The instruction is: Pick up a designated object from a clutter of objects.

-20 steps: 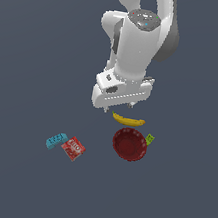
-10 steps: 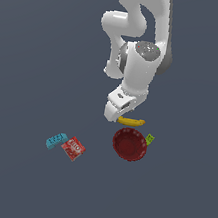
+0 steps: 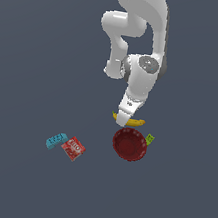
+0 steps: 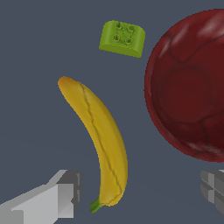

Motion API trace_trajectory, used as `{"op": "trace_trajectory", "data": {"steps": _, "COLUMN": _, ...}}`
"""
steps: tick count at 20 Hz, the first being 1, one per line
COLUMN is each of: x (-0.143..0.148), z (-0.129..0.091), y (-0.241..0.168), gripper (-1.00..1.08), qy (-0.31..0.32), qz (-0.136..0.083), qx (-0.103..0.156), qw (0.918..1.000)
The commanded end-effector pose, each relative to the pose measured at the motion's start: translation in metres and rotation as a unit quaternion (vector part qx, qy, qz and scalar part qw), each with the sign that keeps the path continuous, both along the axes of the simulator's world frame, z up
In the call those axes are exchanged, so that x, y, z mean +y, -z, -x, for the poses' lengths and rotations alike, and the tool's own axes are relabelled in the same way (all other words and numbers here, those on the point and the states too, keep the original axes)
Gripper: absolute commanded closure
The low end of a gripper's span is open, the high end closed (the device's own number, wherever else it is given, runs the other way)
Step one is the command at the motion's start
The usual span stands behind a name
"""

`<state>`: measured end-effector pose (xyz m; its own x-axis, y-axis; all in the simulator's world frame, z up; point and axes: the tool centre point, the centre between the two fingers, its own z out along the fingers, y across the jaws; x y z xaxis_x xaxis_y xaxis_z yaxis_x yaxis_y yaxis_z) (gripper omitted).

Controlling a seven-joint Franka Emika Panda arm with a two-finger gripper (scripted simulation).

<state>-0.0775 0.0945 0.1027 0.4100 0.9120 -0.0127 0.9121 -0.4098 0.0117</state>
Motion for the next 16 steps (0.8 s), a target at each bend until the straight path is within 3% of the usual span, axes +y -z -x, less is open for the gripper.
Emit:
{"op": "trace_trajectory", "data": {"steps": 1, "x": 0.006, "z": 0.01, "y": 0.011, "gripper": -0.92, "qy": -0.035, "qz": -0.002, "qx": 0.001, "qw": 0.9994}}
{"op": "trace_trajectory", "data": {"steps": 9, "x": 0.016, "z": 0.03, "y": 0.031, "gripper": -0.92, "qy": -0.102, "qz": -0.007, "qx": 0.003, "qw": 0.9948}}
{"op": "trace_trajectory", "data": {"steps": 16, "x": 0.018, "z": 0.033, "y": 0.033, "gripper": -0.92, "qy": -0.111, "qz": -0.008, "qx": 0.004, "qw": 0.9938}}
